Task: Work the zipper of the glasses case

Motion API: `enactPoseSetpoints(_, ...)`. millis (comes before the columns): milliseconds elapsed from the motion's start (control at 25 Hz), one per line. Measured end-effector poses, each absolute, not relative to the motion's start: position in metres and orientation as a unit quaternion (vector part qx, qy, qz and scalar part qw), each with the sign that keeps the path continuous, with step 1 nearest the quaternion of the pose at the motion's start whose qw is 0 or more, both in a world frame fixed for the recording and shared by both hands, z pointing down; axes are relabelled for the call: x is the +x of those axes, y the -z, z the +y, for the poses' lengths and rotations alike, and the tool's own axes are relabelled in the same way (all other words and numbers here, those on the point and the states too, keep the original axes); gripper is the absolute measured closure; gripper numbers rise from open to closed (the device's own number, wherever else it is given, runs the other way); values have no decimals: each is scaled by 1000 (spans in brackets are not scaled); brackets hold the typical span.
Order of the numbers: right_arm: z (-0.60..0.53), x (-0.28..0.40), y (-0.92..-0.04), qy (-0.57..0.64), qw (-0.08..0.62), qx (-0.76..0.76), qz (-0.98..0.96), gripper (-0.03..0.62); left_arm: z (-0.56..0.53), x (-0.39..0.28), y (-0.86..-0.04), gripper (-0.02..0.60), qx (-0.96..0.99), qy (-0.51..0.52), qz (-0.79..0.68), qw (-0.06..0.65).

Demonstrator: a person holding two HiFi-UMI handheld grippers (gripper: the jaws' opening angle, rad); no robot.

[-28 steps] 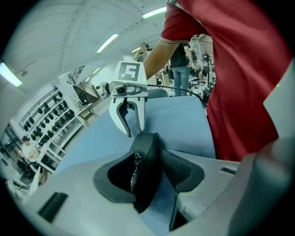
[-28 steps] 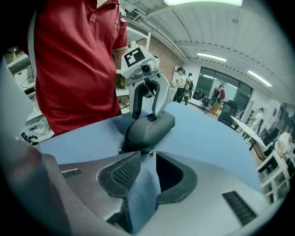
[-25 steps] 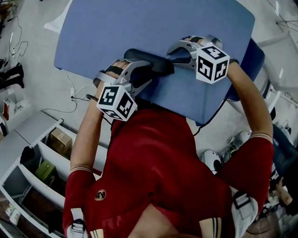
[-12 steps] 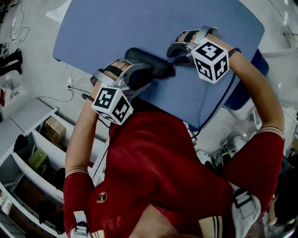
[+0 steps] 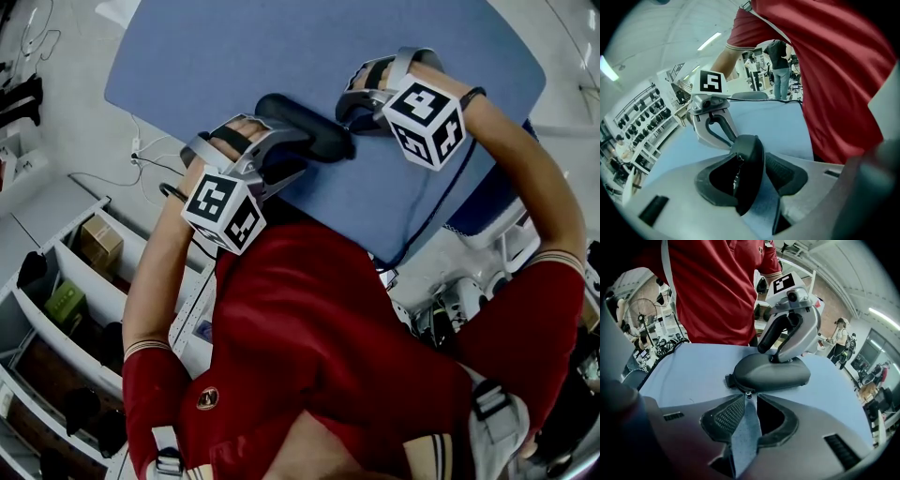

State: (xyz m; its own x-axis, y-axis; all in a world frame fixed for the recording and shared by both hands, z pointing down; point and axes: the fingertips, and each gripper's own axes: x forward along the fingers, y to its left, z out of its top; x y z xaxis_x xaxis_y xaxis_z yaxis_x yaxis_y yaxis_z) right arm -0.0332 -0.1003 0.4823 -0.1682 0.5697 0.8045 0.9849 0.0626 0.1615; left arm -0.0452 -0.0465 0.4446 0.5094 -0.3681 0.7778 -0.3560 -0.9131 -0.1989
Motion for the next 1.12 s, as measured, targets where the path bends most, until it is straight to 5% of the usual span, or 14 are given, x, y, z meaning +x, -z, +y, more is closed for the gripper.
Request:
enactPoseSetpoints(560,-104,-29,-475,350,300,-619,-636,589,-48,-46,-440,403,-871,440,217,1)
enactPoseSetpoints(1120,-104,-31,-478,355,283,-604,-655,543,-52,-44,-441,403,-870,438,225,6)
